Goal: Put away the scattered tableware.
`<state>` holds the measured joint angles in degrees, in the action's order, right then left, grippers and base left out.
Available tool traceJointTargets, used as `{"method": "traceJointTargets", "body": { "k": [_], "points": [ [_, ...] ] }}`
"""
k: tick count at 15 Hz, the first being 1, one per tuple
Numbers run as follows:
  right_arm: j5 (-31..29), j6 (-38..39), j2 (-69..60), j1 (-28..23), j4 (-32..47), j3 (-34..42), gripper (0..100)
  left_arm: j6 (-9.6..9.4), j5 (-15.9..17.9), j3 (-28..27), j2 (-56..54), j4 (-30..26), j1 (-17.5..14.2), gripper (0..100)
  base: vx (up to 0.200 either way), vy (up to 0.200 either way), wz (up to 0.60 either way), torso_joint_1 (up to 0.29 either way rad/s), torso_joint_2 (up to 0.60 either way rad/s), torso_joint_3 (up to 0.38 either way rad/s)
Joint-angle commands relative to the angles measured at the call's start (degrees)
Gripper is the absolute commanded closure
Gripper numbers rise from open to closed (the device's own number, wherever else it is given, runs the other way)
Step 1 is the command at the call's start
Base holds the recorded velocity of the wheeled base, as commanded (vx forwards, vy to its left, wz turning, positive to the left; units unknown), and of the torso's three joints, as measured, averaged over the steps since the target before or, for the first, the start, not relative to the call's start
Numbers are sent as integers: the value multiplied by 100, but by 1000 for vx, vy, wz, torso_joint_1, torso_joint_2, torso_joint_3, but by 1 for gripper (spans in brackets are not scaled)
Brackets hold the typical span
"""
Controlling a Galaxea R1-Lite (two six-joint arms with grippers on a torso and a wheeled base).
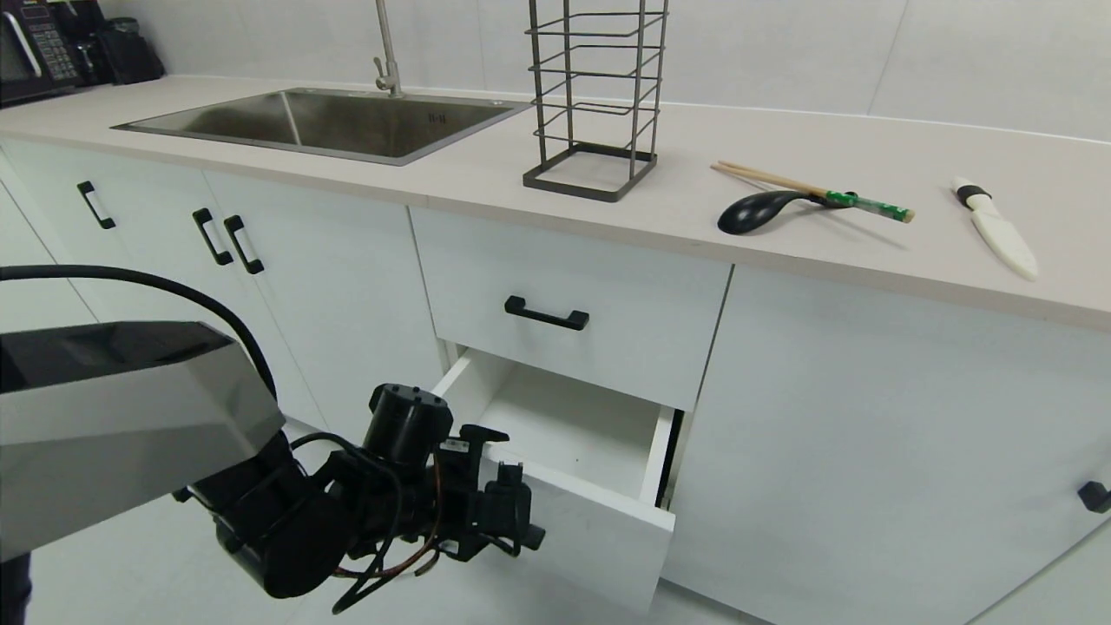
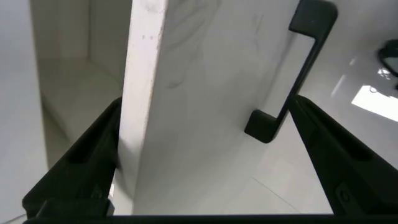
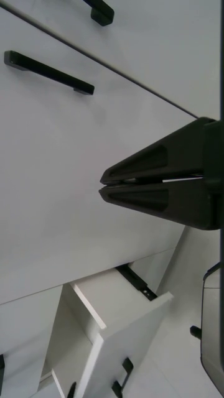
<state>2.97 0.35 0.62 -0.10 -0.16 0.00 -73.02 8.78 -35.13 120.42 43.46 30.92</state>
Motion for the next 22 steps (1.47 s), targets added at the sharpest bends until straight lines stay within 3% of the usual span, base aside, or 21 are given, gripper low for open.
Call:
{"method": "traceJointTargets", "body": {
  "k": [1,10,13,14,15,17,21,22],
  "points": [
    [1,0,-1,1,-2,0,100,25,10,288,-282,-4,222,0,0,0,0,0,0,0],
    [1,0,8,1,-2,0,100,34,36,560,-572,-22,433,0,0,0,0,0,0,0],
    [1,0,-1,1,-2,0,100,78,212,1079,-1319,-83,907,0,0,0,0,0,0,0],
    [1,0,-1,1,-2,0,100,183,212,1167,-1521,-92,1031,0,0,0,0,0,0,0],
    [1,0,8,1,-2,0,100,596,212,1272,-2031,-101,1294,0,0,0,0,0,0,0],
    [1,0,-1,1,-2,0,100,1115,186,1219,-2471,-92,1505,0,0,0,0,0,0,0],
    [1,0,-1,1,-2,0,100,2081,186,806,-2743,-13,1189,0,0,0,0,0,0,0],
    [1,0,8,1,-2,0,100,2231,203,560,-2831,-92,1074,0,0,0,0,0,0,0]
  ]
}}
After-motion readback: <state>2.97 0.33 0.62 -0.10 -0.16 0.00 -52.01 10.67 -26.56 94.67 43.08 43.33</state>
